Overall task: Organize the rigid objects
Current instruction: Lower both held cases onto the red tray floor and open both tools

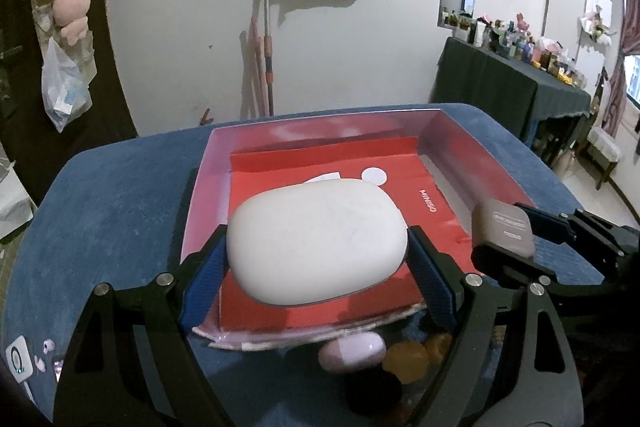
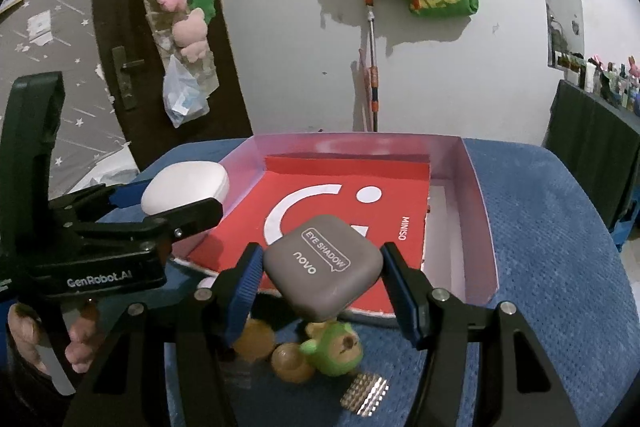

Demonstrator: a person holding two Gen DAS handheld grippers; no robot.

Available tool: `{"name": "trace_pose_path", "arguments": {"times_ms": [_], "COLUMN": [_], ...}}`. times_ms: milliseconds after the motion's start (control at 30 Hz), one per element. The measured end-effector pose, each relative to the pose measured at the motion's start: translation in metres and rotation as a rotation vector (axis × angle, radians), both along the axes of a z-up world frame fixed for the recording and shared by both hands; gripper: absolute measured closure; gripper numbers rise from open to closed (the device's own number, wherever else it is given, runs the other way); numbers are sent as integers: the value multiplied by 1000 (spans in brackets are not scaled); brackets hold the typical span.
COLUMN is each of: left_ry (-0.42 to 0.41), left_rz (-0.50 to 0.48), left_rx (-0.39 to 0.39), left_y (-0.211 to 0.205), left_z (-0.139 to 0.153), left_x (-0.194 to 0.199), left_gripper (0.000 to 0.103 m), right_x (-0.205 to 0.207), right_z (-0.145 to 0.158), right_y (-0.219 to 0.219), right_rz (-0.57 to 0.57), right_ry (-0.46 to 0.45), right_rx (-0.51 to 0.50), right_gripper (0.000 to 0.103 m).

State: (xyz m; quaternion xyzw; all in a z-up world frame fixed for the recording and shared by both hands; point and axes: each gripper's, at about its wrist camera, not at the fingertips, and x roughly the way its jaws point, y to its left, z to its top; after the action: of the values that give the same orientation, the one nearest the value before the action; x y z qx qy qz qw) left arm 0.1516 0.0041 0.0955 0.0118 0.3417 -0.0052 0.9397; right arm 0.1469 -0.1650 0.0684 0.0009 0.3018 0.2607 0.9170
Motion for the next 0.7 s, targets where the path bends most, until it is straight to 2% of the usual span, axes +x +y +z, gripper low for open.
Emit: {"name": "trace_pose_path", "arguments": {"times_ms": [333, 600, 700], "left_ry": [76, 158, 165], "left_rz": [13, 15, 19], "left_rx": [-7, -47, -19], "left_y": [9, 18, 16], "left_z": [-25, -47, -51], "left_x": [39, 60, 64], "left_gripper": [19, 19, 19], "right_x": [45, 77, 85], "right_z": [-16, -37, -45], "right_y": [8, 16, 22], "right_rz": [-38, -47, -46], "right_ry": [60, 152, 179], "right_rx": [-39, -74, -106], "right_gripper": [41, 40, 40]}}
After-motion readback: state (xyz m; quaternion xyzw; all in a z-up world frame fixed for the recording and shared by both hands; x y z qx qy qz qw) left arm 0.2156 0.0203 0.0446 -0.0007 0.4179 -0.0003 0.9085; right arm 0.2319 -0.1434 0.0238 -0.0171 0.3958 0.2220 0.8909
